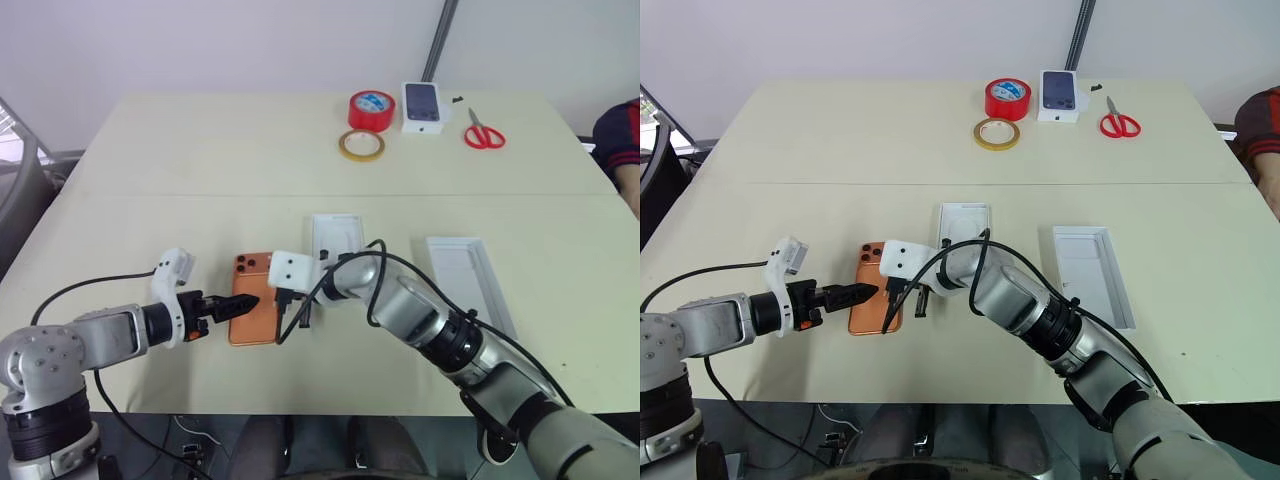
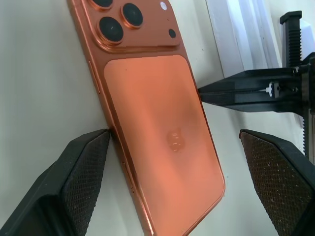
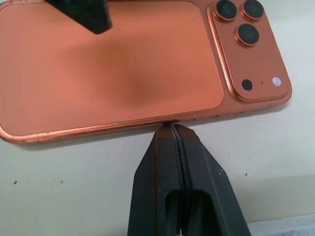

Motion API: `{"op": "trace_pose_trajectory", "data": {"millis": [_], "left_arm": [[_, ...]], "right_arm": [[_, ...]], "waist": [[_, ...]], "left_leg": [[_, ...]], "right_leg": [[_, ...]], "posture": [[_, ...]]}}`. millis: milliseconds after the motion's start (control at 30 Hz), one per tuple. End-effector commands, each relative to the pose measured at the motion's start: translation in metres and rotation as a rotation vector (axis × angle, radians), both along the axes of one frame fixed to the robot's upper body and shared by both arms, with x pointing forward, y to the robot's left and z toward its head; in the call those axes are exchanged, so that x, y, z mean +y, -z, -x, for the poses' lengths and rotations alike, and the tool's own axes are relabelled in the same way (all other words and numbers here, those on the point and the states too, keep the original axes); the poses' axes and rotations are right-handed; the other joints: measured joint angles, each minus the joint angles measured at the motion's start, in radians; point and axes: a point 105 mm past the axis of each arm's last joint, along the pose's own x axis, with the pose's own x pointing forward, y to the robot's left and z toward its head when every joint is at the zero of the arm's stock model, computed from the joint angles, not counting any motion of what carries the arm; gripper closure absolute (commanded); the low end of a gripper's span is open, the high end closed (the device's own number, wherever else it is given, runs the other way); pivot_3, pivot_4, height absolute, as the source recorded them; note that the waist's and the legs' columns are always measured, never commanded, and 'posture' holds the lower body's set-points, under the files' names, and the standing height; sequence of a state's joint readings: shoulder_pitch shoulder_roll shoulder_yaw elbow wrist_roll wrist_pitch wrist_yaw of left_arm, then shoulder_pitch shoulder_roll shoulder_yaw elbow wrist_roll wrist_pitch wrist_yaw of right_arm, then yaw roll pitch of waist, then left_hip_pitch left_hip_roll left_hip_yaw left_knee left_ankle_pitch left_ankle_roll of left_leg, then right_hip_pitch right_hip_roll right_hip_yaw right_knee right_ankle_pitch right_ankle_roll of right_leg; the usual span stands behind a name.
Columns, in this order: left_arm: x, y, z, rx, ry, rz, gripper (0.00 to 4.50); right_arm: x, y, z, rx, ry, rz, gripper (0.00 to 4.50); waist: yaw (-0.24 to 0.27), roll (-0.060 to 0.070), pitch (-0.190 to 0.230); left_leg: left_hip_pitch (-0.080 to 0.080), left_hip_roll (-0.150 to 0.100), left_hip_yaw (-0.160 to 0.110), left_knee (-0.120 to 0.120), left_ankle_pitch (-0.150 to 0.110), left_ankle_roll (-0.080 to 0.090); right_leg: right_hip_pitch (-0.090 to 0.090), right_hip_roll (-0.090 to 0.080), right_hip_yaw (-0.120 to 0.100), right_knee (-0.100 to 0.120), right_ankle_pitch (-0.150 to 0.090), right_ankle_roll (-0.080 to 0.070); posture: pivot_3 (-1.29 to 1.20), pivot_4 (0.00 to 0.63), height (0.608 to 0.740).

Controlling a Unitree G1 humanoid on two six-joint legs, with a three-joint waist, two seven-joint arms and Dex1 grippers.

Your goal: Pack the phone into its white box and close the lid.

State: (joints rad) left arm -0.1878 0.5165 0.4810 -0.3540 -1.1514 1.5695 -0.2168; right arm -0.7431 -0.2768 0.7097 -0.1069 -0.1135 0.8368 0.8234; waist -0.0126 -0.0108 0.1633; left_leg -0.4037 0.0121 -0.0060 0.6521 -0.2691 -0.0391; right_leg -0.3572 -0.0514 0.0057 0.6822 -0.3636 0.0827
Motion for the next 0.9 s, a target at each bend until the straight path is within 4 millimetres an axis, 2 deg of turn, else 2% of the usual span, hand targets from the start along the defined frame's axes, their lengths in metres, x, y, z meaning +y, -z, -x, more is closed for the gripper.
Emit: {"op": "trace_pose_trajectory", "data": {"millis": [33, 233, 433, 767, 900], "left_arm": [[-0.033, 0.005, 0.015, 0.059, 0.168, 0.091, 0.09], [-0.038, 0.005, 0.008, 0.055, 0.137, 0.113, 0.09], [-0.036, -0.007, 0.003, 0.010, 0.100, 0.192, 0.09], [-0.041, -0.012, 0.002, -0.009, 0.091, 0.221, 0.09], [-0.031, 0.000, 0.000, 0.011, 0.044, 0.087, 0.09]], "right_arm": [[0.015, -0.008, 0.009, -0.006, -0.047, -0.048, 4.50], [0.014, -0.007, 0.008, -0.002, -0.037, -0.049, 4.50], [0.013, -0.007, 0.007, 0.002, -0.029, -0.049, 4.50], [0.012, -0.007, 0.007, 0.003, -0.032, -0.043, 4.50], [0.011, -0.007, 0.007, 0.004, -0.027, -0.042, 4.50]], "waist": [[0.000, 0.000, 0.000], [0.003, 0.000, 0.000], [0.003, 0.000, 0.000], [0.001, 0.000, 0.000], [0.001, 0.000, 0.000]], "left_leg": [[0.000, 0.000, 0.000, 0.000, 0.000, 0.000], [0.000, 0.000, 0.000, 0.000, 0.000, 0.000], [0.000, 0.000, 0.000, 0.000, 0.000, 0.000], [0.000, 0.000, 0.000, 0.000, 0.000, 0.000], [0.000, 0.000, 0.000, 0.000, 0.000, 0.000]], "right_leg": [[0.000, 0.000, 0.000, 0.000, 0.000, 0.000], [0.000, 0.000, 0.000, 0.000, 0.000, 0.000], [0.001, 0.000, 0.000, 0.000, 0.000, 0.000], [0.000, 0.000, 0.000, 0.000, 0.000, 0.000], [0.000, 0.000, 0.000, 0.000, 0.000, 0.000]], "posture": [[0.00, 0.150, 0.740], [0.00, 0.150, 0.740], [0.00, 0.150, 0.740], [0.00, 0.150, 0.740], [0.00, 0.150, 0.740]]}}
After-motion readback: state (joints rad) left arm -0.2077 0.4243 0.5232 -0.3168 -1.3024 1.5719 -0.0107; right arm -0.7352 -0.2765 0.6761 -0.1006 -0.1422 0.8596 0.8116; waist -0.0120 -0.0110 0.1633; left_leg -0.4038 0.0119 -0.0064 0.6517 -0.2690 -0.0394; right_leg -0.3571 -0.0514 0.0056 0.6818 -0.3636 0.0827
